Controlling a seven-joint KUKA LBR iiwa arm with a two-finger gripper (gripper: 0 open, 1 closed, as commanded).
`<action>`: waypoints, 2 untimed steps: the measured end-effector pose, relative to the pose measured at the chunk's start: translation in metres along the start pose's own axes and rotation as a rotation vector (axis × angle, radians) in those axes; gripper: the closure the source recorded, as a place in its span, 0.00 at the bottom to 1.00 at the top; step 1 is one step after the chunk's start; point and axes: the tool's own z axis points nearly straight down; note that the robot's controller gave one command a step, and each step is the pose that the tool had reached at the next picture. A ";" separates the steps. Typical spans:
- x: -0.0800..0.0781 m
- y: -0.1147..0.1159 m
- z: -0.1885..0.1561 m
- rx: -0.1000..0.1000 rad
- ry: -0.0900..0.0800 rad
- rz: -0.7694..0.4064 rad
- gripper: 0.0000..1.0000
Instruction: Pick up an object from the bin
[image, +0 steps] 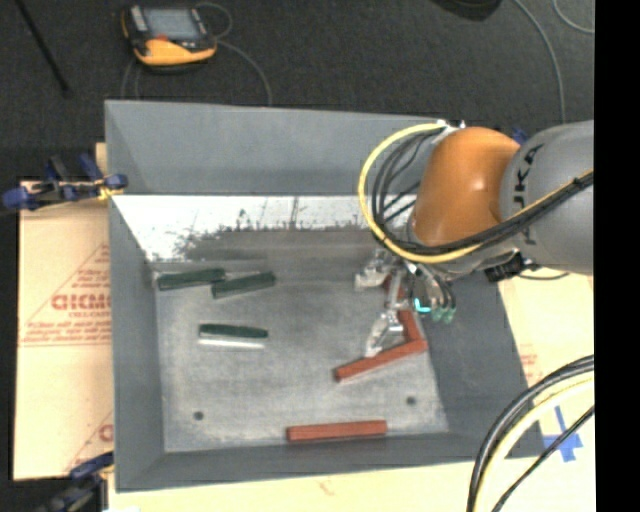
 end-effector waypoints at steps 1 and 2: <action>-0.002 0.000 -0.005 0.001 -0.008 0.000 0.00; 0.022 -0.035 0.049 0.001 -0.011 -0.106 0.00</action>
Offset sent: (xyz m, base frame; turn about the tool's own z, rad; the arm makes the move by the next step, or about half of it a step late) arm -0.0381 -0.0561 -0.0836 -0.1614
